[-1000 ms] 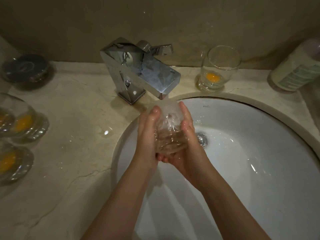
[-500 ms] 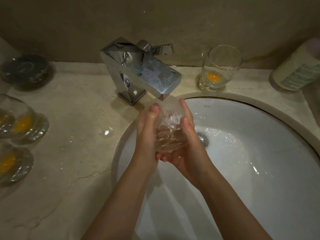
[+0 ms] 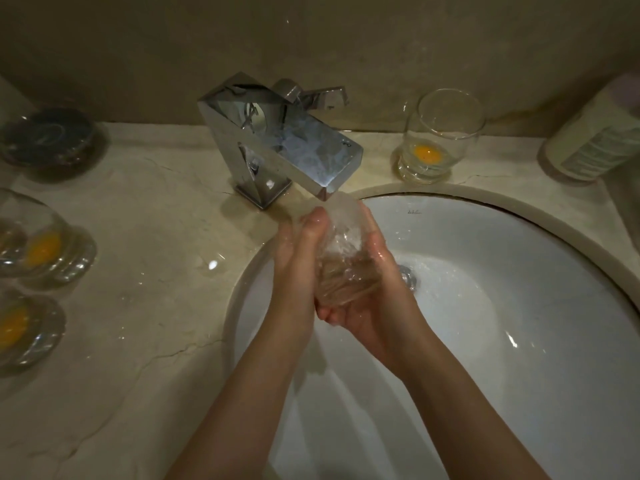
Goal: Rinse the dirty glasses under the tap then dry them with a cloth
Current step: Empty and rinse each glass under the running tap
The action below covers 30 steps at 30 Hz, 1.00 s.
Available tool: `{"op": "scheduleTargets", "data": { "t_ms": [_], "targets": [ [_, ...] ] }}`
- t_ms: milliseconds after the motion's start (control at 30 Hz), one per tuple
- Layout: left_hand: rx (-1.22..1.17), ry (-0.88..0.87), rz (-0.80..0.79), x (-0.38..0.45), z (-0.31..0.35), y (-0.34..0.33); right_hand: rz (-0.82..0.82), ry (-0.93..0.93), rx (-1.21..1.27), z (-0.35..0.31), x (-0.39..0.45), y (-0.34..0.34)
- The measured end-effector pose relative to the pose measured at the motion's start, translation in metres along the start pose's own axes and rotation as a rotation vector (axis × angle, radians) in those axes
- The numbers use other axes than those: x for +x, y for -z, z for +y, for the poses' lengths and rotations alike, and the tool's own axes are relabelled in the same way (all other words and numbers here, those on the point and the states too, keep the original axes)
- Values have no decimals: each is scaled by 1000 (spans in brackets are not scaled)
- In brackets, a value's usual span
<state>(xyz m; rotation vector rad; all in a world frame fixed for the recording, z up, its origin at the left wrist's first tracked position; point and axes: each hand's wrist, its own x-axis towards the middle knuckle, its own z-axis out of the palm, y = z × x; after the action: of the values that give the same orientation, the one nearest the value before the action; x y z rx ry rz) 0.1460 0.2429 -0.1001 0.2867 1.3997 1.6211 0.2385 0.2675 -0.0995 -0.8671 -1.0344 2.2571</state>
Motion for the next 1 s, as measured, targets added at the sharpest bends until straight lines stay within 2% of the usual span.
{"op": "scheduleTargets", "data": {
  "t_ms": [100, 233, 300, 367, 500, 567, 633, 733, 800, 867, 1000],
  "targets": [
    [25, -107, 13, 0, 2, -5, 24, 43, -52, 0, -1, 0],
    [235, -301, 14, -2, 3, -1, 113, 190, -531, -5, -4, -3],
    [287, -317, 33, -3, 3, -1, 111, 184, -520, -6, -5, -3],
    [273, -222, 35, -2, 6, -1, 83, 135, -361, -5, -3, -2],
    [-96, 149, -124, -3, 14, -2, -28, -1, 37, -4, 0, -3],
    [-128, 143, -121, -2, 12, -1, -39, 9, 25, -2, 3, -3],
    [-95, 86, -57, -1, 10, 0, 21, 68, -154, -4, 2, -3],
    [172, -77, 29, 0, 6, 2, 68, 204, -596, -4, -2, 2],
    [230, -117, 49, -2, 4, 2, 52, 223, -668, -4, -4, 4],
    [232, -62, 1, -2, 4, 4, 55, 193, -544, -2, -5, 4],
    [-12, 246, -138, -4, 6, 4, -2, 31, -15, 2, -2, 4]
  ]
}}
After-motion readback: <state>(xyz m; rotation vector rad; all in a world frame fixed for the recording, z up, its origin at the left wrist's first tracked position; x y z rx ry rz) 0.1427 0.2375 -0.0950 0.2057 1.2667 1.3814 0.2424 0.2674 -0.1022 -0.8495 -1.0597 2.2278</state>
